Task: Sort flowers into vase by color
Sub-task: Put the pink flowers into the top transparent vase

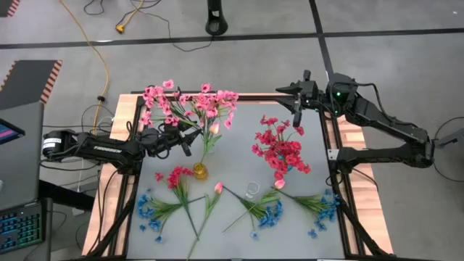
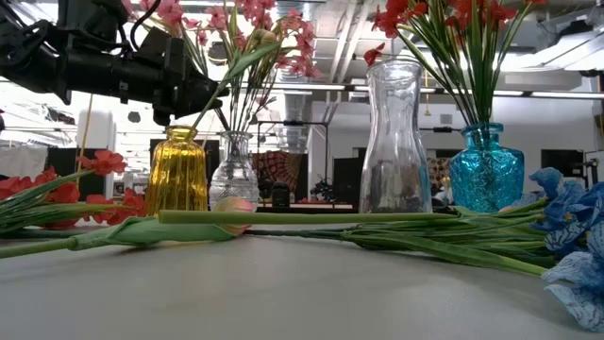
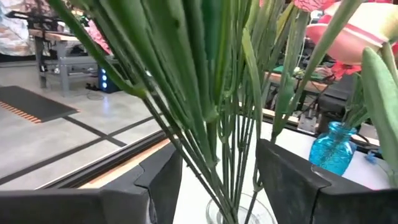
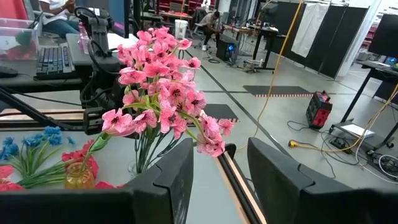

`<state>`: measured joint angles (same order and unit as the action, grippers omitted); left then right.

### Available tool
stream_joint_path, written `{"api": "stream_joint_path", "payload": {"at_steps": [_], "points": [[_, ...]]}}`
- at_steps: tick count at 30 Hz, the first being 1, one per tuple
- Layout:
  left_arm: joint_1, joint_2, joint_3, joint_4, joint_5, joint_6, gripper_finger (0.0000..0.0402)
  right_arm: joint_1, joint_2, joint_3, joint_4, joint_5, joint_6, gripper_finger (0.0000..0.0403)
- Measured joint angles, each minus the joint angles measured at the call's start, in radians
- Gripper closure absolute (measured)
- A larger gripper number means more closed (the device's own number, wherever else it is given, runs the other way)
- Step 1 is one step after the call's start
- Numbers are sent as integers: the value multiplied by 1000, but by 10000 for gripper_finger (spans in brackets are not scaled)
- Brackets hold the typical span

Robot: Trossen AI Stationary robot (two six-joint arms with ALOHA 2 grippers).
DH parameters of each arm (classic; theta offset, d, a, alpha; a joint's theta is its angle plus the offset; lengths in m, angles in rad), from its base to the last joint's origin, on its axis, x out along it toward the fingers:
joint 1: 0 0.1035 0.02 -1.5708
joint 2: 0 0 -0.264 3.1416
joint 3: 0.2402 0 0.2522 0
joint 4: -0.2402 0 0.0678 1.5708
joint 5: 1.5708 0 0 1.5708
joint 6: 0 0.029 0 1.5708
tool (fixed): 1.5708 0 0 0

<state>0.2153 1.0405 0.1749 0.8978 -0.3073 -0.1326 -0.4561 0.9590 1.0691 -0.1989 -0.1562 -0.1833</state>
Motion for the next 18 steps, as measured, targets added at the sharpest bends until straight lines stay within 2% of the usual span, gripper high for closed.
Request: {"api": "stream_joint_path", "payload": {"at_steps": [8,18], "points": [[0,-14,0,-5,-19,-11,239,0,0,0,-1,0,0,226],[0,-139,0,-18,-22,-3,245,0,0,0,-2,0,0,226]]}}
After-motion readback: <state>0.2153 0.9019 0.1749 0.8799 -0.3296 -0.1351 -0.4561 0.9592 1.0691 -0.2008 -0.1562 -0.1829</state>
